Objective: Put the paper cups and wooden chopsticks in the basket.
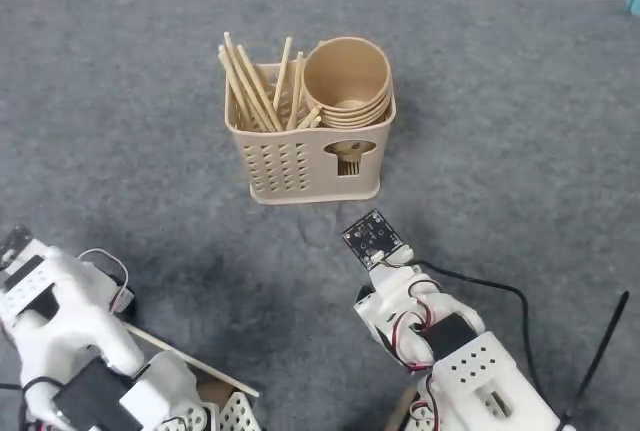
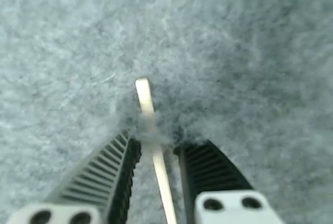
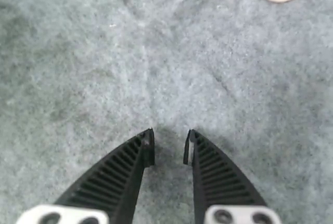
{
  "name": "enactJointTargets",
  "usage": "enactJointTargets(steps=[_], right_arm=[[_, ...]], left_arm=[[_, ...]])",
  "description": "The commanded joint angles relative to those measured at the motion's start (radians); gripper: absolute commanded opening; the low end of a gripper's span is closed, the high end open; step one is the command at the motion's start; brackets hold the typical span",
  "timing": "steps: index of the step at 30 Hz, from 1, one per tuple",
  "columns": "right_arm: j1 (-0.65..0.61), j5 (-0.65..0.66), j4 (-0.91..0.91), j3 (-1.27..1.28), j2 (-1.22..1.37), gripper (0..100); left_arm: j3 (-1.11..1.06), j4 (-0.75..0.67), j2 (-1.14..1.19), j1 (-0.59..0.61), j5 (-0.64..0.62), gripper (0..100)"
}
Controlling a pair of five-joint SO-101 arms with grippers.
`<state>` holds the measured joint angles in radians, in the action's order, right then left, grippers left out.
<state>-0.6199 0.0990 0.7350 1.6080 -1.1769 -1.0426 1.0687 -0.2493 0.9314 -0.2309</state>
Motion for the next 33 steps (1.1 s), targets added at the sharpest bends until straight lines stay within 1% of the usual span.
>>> enactJointTargets(steps=[1,3,5,6,9,14,20,21,25,29,31,33], right_arm=[[0.015,0.017,-0.015,-0.017,-0.021,10.1],[0.015,0.017,-0.015,-0.017,-0.022,10.1],[0.016,0.017,-0.016,-0.017,-0.022,10.1],[0.016,0.017,-0.016,-0.017,-0.022,10.1],[0.016,0.017,-0.016,-0.017,-0.022,10.1],[0.016,0.017,-0.016,-0.017,-0.022,10.1],[0.016,0.017,-0.016,-0.017,-0.022,10.1],[0.016,0.017,-0.016,-0.017,-0.022,10.1],[0.016,0.014,-0.016,-0.017,-0.022,10.1],[0.016,0.011,-0.016,-0.017,-0.022,10.1],[0.016,0.011,-0.016,-0.017,-0.022,10.1],[0.016,0.009,-0.016,-0.017,-0.022,10.1]], left_arm=[[0.001,-0.077,0.04,0.008,0.006,10],[0.016,-0.075,0.04,0.008,0.006,7],[0.051,-0.052,0.04,0.006,0.003,0],[0.079,-0.018,0.04,0.006,0.003,1],[0.213,0.146,0.04,0.006,0.005,1],[0.496,0.425,0.04,0.008,0.005,1],[0.877,0.674,0.038,0.009,0.005,1],[0.935,0.695,0.037,0.011,0.005,1],[1.058,0.684,-0.072,0.063,0.002,1],[1.124,0.68,-0.262,0.06,-0.002,1],[1.139,0.632,-0.364,0.028,-0.032,1],[1.133,0.551,-0.46,-0.026,-0.104,1]])
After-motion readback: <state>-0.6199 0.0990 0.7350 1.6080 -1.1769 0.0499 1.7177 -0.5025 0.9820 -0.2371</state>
